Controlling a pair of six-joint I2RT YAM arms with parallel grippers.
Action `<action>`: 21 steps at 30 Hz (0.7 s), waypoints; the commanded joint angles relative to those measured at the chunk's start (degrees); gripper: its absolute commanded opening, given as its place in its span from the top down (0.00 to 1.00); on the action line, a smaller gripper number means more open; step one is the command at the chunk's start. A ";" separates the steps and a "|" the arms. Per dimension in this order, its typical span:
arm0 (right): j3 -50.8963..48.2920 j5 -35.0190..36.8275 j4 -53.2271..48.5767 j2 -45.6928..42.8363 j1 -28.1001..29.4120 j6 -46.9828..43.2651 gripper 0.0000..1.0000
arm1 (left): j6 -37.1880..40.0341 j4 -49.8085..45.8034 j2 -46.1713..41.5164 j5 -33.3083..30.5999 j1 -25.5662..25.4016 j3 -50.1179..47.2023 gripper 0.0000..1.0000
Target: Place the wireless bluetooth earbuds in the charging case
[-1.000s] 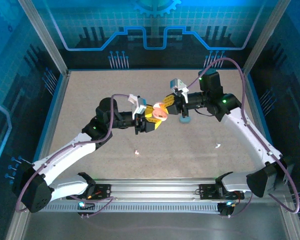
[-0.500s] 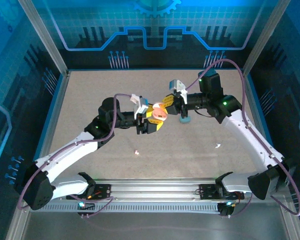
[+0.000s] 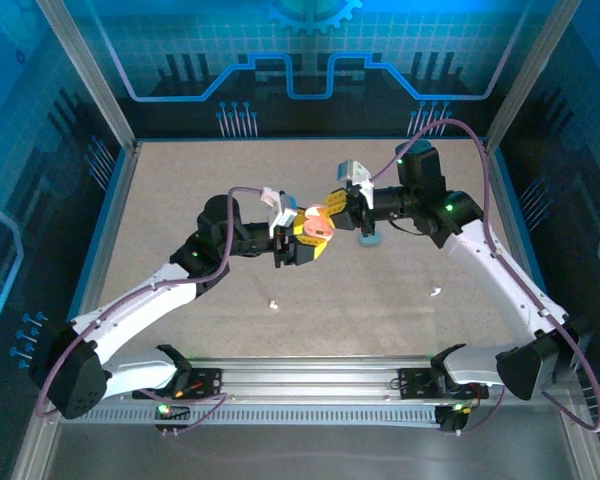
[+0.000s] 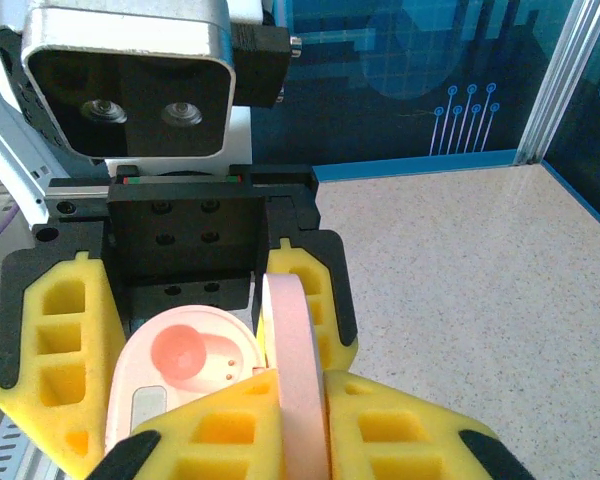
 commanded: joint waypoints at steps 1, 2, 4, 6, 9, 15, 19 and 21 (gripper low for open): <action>-0.54 -0.36 0.87 -1.30 1.04 -0.48 0.85 | 0.54 1.35 0.25 0.13 -0.38 -0.41 0.47; -0.44 -0.32 0.88 -1.35 1.05 -0.47 0.85 | 0.73 1.17 0.22 0.13 -0.34 -0.41 0.47; -0.47 -0.31 0.76 -1.26 1.05 -0.39 0.85 | 0.89 1.16 0.18 0.13 -0.39 -0.41 0.47; -0.46 -0.25 0.74 -1.14 1.03 -0.41 0.85 | 0.98 1.18 0.05 0.16 -0.35 -0.48 0.46; -0.16 -0.25 0.59 -0.99 1.03 -0.16 0.84 | 1.29 0.85 -0.02 0.30 -0.33 -0.42 0.45; 0.10 -0.40 0.41 -0.75 1.00 0.20 0.84 | 1.87 0.39 -0.29 0.48 -0.31 -0.41 0.43; 0.23 -0.32 0.15 -0.66 1.01 0.29 0.84 | 2.23 0.19 -0.34 0.48 -0.32 -0.39 0.44; 0.66 -0.14 -0.13 -0.45 1.05 0.49 0.84 | 2.30 0.15 -0.40 0.65 -0.34 -0.39 0.45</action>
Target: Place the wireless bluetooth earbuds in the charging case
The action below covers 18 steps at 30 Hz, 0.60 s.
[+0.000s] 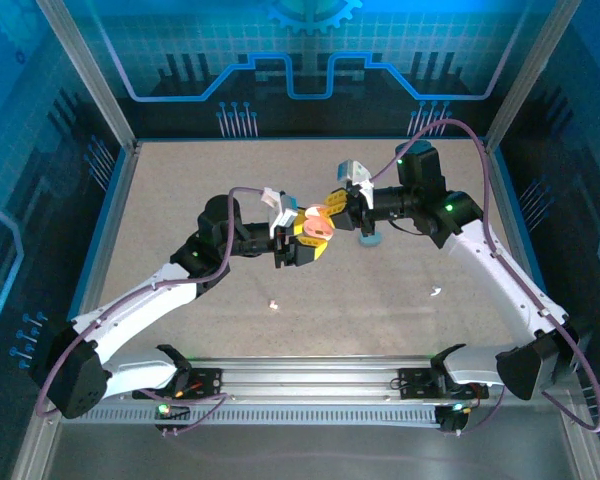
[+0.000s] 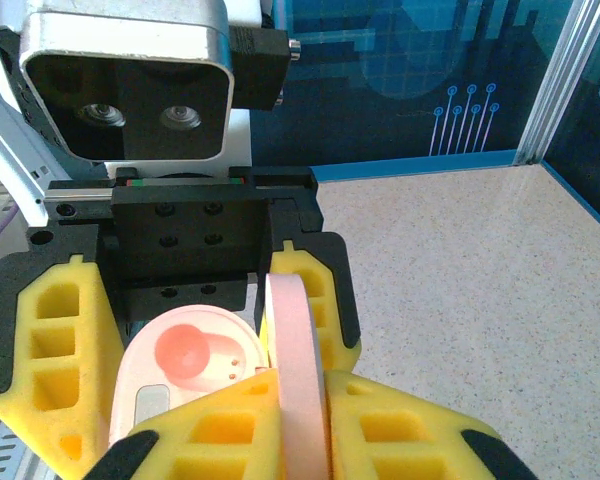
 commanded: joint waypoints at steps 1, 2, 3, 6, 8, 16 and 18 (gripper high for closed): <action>0.88 -0.37 -0.50 -0.28 1.02 0.37 0.84 | 2.02 0.06 -0.44 0.63 -0.38 -0.41 0.46; 0.99 -0.36 -0.57 -0.20 1.01 0.53 0.84 | 2.12 0.01 -0.40 0.72 -0.42 -0.40 0.46; 1.16 -0.34 -0.70 0.00 1.01 0.61 0.84 | 2.32 0.05 -0.47 0.81 -0.35 -0.41 0.46; 1.35 -0.53 -0.97 0.14 0.98 0.65 0.84 | 2.70 -0.20 -0.68 0.64 -0.34 -0.55 0.44; 1.37 -1.01 -0.80 0.06 0.94 0.78 0.84 | 3.07 -0.51 -0.89 0.29 -0.39 -0.67 0.42; 1.36 -1.11 -0.88 0.05 0.94 0.83 0.84 | 3.09 -0.97 -1.05 0.19 -0.39 -0.41 0.51; 1.17 -1.17 -0.94 -0.03 0.94 0.64 0.83 | 2.83 -0.67 -0.94 0.19 -0.31 -0.41 0.52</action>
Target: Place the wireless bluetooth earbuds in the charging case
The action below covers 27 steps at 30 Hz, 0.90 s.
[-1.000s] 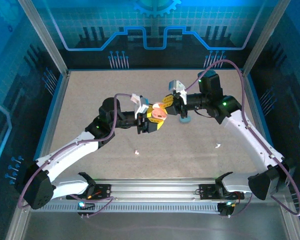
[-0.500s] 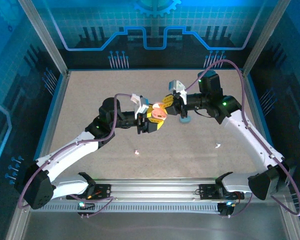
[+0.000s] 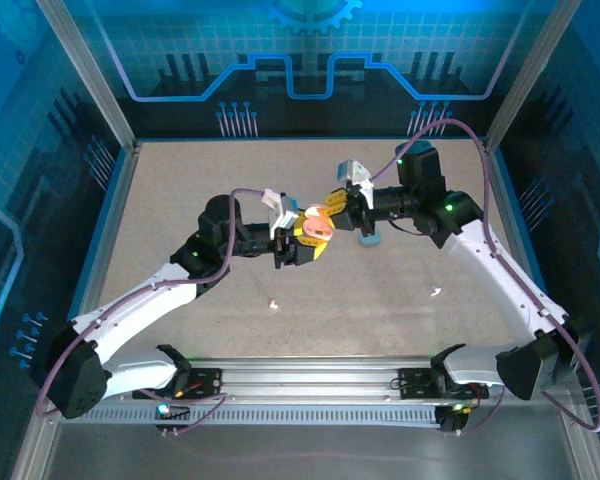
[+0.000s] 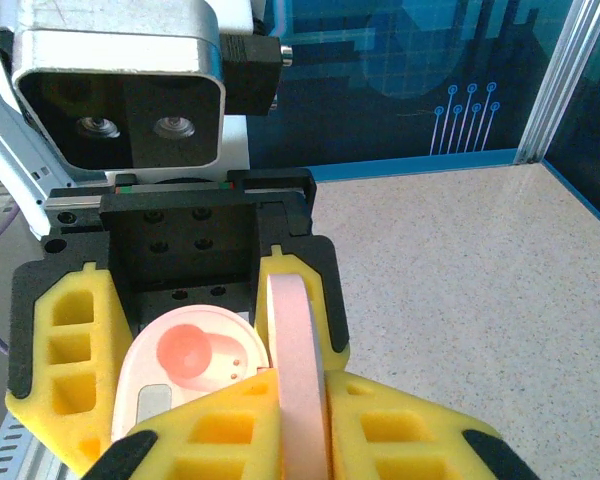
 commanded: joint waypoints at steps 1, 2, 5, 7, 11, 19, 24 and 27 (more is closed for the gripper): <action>1.16 -1.08 -0.90 -0.06 0.96 0.34 0.83 | 0.63 0.38 -0.92 0.11 -0.33 -0.41 0.53; 1.13 -1.11 -0.93 -0.11 0.96 0.20 0.83 | 0.45 0.59 -0.90 0.11 -0.35 -0.41 0.53; 1.04 -1.08 -1.16 -0.12 0.96 -0.02 0.83 | -0.03 1.58 -0.91 -0.07 -0.38 -0.73 0.48; 1.08 -1.09 -1.19 -0.14 0.96 -0.09 0.83 | -0.28 1.98 -0.90 -0.07 -0.39 -0.81 0.48; 1.02 -1.32 -1.06 -0.12 0.96 -0.10 0.83 | -0.43 2.16 -0.85 0.17 -0.31 -0.76 0.47; 1.06 -1.47 -0.79 -0.08 0.96 0.17 0.83 | -0.69 1.94 -0.37 0.50 -0.39 -0.57 0.53; 1.12 -1.41 -0.97 -0.13 0.96 0.08 0.81 | -0.43 1.64 -0.33 0.47 -0.36 -0.58 0.60; 1.33 -0.99 -1.02 -0.28 0.95 0.33 0.76 | -0.17 1.67 -0.57 -0.06 -0.34 -0.81 0.62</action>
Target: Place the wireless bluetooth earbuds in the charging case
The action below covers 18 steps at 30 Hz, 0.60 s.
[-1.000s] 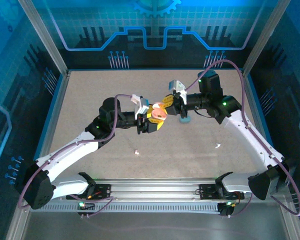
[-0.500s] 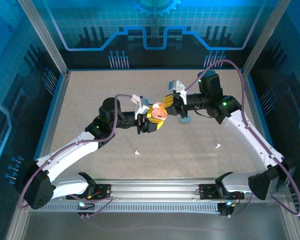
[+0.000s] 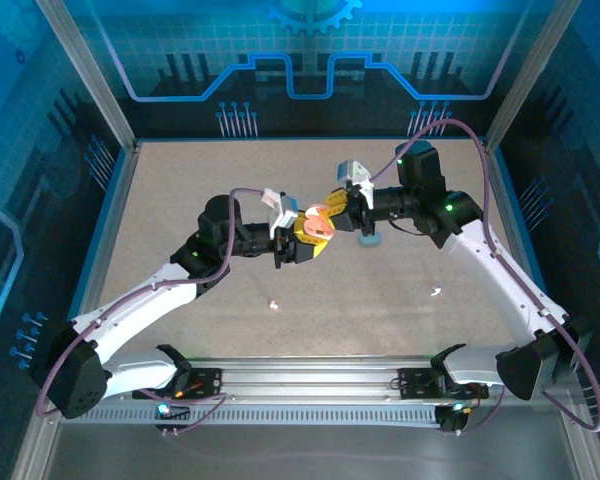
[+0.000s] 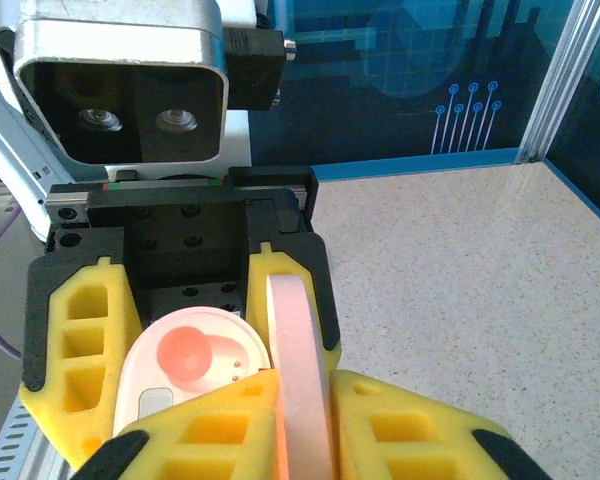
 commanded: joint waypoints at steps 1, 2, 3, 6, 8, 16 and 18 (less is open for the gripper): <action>1.36 -0.57 -0.76 -0.37 0.95 0.49 0.74 | 0.71 1.19 -0.66 -0.28 -0.35 -0.91 0.63; 1.45 -0.32 -0.73 -0.40 0.88 0.74 0.73 | 0.70 1.24 -0.75 -0.49 -0.33 -1.07 0.63; 1.52 -0.17 -0.63 -0.57 0.87 1.10 0.71 | 0.77 1.29 -0.88 -0.67 -0.33 -1.17 0.64; 2.09 0.46 0.35 -1.13 0.61 3.45 0.55 | 0.77 1.81 -1.31 -1.40 -0.33 -1.70 0.64; 2.52 1.58 1.64 -1.85 0.19 5.86 0.48 | 0.69 2.74 -1.65 -2.48 -0.34 -2.43 0.65; 3.91 15.73 5.86 -4.36 -6.49 27.82 0.30 | -1.54 9.85 -3.90 -9.54 0.52 -7.23 0.65; 3.18 18.63 5.48 -3.68 -9.68 33.99 0.31 | -2.66 11.98 -4.85 -10.76 1.17 -8.69 0.65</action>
